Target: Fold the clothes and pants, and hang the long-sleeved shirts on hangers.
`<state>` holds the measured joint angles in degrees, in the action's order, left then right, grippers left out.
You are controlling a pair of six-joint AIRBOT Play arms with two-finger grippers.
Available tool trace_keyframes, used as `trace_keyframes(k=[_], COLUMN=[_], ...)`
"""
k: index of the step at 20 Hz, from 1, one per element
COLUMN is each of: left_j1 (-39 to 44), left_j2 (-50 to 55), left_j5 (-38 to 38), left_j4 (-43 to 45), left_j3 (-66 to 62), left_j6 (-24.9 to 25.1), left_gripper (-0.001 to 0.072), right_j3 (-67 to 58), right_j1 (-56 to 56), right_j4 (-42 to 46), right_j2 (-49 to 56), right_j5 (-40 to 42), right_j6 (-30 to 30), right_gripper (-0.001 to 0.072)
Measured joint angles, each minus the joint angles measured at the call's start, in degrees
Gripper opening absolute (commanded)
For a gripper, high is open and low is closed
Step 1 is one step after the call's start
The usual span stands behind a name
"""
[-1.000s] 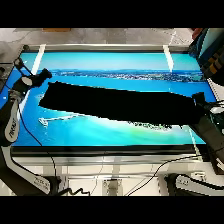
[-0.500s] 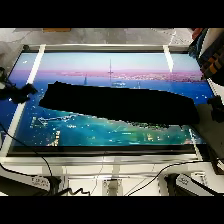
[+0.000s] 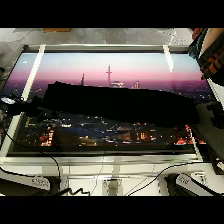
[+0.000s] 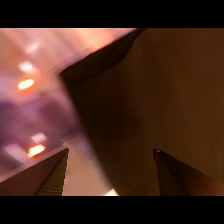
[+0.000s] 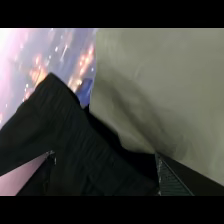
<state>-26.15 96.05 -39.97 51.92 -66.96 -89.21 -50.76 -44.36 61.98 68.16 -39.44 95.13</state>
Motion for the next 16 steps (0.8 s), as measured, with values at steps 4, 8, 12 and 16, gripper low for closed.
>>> trace_keyframes(k=[4, 8, 12, 16], left_j1=[3.4, 5.8, 6.5, 6.8], left_j2=[0.7, 0.5, -3.1, -9.5], left_j5=[10.7, 19.1, 22.4, 20.0], left_j4=[-2.1, -2.4, -0.2, 6.8], left_j3=[1.6, 2.0, 1.8, 1.8], left_j6=[2.1, 3.1, 3.9, 5.5], left_gripper=[0.0491, 0.001, 0.001, 0.001], right_j3=[-0.1, -2.1, -7.6, -14.1], right_j1=[1.7, 8.3, 19.0, 32.7], right_j4=[-1.0, -1.8, -1.9, -2.0], right_j2=[0.0, 0.0, 0.0, 0.5], right_j5=[-2.7, -4.3, -3.4, 0.7], right_j6=[-6.6, -12.9, -15.6, -16.3], right_gripper=[0.055, 0.0362, 0.002, 0.0018])
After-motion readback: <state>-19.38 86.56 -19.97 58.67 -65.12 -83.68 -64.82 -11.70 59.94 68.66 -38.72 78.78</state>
